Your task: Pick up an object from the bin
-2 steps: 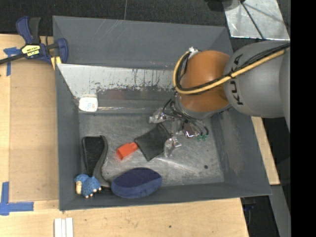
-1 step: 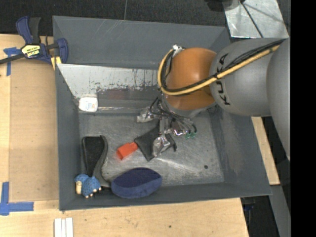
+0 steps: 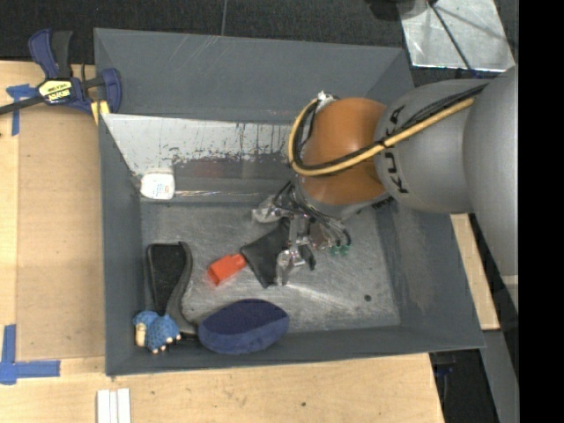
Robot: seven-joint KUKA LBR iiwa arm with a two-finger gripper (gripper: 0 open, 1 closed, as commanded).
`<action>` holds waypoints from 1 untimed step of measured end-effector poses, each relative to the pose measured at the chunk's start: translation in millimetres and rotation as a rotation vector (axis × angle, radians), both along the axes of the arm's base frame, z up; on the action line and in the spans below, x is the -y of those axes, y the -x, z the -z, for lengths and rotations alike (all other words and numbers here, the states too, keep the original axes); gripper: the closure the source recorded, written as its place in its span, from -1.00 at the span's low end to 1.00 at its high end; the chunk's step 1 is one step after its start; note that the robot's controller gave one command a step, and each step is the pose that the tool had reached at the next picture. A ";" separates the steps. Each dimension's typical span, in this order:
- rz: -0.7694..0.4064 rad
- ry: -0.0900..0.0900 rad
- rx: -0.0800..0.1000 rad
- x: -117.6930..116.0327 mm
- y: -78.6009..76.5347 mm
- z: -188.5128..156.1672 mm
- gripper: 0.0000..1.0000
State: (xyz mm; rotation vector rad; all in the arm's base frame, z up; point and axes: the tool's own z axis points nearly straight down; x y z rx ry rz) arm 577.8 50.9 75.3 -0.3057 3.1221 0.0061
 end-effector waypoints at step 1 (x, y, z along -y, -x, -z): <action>-0.002 0.002 0.000 -0.4 -1.6 -2.5 -1.00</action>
Offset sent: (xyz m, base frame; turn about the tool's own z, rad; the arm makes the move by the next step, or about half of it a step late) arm 0.0000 0.0000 0.0000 0.0000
